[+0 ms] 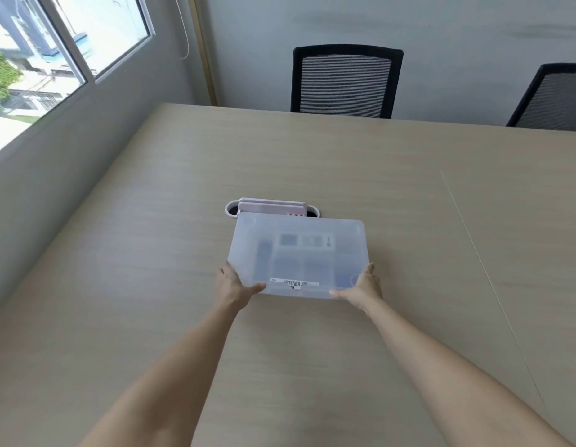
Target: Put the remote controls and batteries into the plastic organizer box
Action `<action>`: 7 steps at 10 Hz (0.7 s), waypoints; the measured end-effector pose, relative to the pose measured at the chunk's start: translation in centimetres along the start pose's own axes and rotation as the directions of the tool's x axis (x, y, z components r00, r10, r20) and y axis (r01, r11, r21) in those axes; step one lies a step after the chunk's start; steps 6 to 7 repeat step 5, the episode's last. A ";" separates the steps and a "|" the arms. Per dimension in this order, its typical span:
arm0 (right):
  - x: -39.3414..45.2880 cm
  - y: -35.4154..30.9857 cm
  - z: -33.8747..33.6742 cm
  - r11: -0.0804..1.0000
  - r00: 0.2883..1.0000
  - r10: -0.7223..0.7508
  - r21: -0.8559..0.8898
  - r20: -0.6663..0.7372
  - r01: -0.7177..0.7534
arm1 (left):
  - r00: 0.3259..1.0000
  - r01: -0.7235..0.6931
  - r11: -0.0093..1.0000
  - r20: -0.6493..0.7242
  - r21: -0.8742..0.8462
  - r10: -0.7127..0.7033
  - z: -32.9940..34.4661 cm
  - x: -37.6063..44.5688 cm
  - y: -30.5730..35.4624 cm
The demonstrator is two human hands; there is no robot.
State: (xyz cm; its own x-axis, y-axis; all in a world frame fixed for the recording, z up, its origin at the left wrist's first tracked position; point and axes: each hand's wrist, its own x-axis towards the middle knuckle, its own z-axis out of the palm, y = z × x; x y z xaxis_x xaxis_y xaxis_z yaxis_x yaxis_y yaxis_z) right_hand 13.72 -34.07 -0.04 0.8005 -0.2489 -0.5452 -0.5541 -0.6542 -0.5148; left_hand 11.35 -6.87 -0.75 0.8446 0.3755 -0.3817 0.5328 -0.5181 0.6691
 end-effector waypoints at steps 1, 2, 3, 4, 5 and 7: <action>0.2 -0.3 0.3 0.999 0.998 0.052 0.001 -0.039 -0.052 | 1.000 -0.025 0.999 -0.009 0.047 0.026 0.4 0.6 -0.6; 0.0 -0.5 0.5 0.997 0.996 0.071 -0.002 -0.048 -0.071 | 1.000 -0.017 0.995 -0.005 0.100 0.018 0.3 0.9 -0.7; -1.4 -0.4 0.1 1.000 0.999 0.029 -0.010 -0.038 -0.029 | 0.999 -0.030 0.986 -0.009 0.163 0.032 0.3 0.4 -1.3; -3.7 0.1 -0.3 0.993 0.995 -0.079 0.080 -0.056 0.084 | 0.996 -0.077 0.993 -0.048 0.084 0.081 -0.1 -1.3 -2.1; -8.3 0.0 -3.7 0.952 0.963 -0.197 0.201 -0.182 0.233 | 0.967 -0.166 0.986 -0.199 -0.020 0.159 -2.1 -5.6 -5.2; -8.3 0.0 -3.7 0.952 0.963 -0.197 0.201 -0.182 0.233 | 0.967 -0.166 0.986 -0.199 -0.020 0.159 -2.1 -5.6 -5.2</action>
